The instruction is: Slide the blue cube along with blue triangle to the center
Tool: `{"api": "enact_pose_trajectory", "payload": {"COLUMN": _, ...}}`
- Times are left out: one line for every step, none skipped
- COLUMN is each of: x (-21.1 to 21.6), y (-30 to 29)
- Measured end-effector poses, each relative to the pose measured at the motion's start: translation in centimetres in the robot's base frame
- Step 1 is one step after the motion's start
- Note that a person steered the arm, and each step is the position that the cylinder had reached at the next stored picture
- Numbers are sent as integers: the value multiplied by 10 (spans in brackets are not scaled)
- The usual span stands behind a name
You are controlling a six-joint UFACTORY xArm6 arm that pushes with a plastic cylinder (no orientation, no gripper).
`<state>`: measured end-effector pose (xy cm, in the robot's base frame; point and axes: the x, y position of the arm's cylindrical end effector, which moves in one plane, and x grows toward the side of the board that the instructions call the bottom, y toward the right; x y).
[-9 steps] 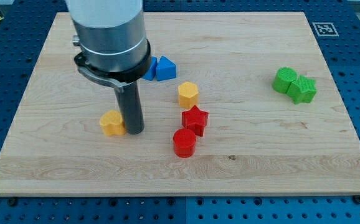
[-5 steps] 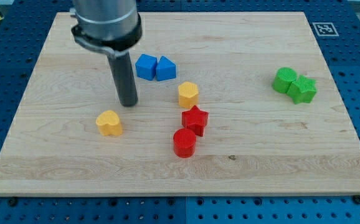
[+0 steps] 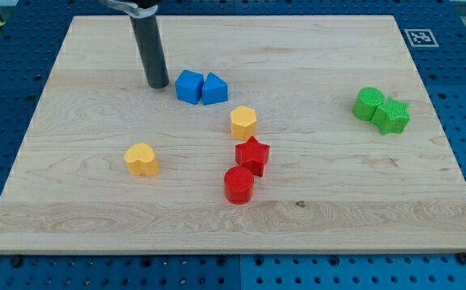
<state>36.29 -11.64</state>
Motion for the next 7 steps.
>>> {"api": "enact_pose_trajectory", "payload": {"x": 0, "y": 23}}
{"api": "enact_pose_trajectory", "payload": {"x": 2, "y": 37}}
{"api": "enact_pose_trajectory", "payload": {"x": 13, "y": 37}}
{"api": "enact_pose_trajectory", "payload": {"x": 22, "y": 38}}
{"api": "enact_pose_trajectory", "payload": {"x": 22, "y": 41}}
{"api": "enact_pose_trajectory", "payload": {"x": 22, "y": 46}}
{"api": "enact_pose_trajectory", "payload": {"x": 22, "y": 52}}
